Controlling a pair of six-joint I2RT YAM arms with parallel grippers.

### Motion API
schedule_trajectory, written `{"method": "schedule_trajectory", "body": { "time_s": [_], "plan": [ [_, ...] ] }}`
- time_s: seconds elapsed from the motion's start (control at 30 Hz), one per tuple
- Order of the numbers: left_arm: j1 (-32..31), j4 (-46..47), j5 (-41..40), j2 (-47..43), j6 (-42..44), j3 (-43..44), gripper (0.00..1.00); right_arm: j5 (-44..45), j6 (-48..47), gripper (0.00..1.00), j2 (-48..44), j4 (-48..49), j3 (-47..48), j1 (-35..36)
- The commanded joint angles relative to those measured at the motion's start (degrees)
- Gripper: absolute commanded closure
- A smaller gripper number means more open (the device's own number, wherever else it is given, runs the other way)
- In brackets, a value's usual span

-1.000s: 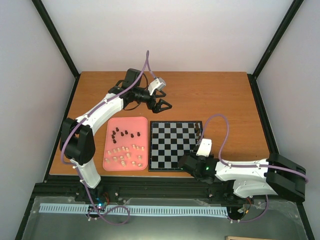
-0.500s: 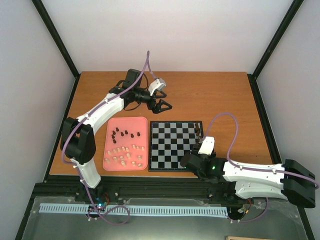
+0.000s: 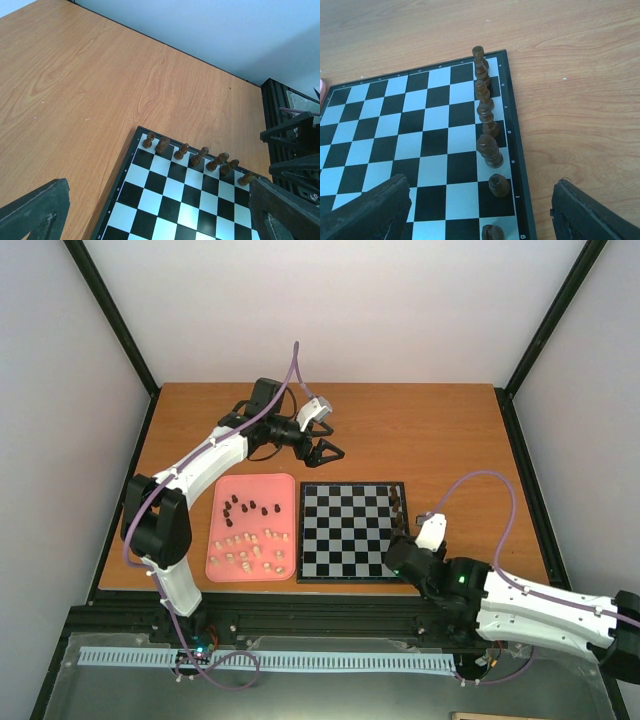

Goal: Set up the chess pieces on the board
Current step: Place the chess piece on the chessboard.

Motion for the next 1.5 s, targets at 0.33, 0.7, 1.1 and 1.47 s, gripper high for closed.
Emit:
{"method": "schedule_trajectory", "body": {
  "time_s": [0.33,0.7,1.1,1.47],
  "plan": [
    [0.3,-0.6,1.1,0.0,0.7,2.1,0.0,-24.4,-16.6,0.22,1.8,8.9,-1.5,-15.8],
    [0.3,-1.8,-0.5,1.7,0.4,3.9,0.0,-33.7,-21.7,0.22,2.2,15.3,-4.3,-22.5],
    [0.3,-1.7,-1.2,2.0,0.0,4.1,0.0,-38.9,-23.1,0.21,5.0,20.9,-7.7,-26.7],
    [0.3,-1.9,-1.5,1.9,0.4,4.0,0.0,-40.1,-23.8,0.21,7.9,23.7,-7.9,-27.9]
  ]
}}
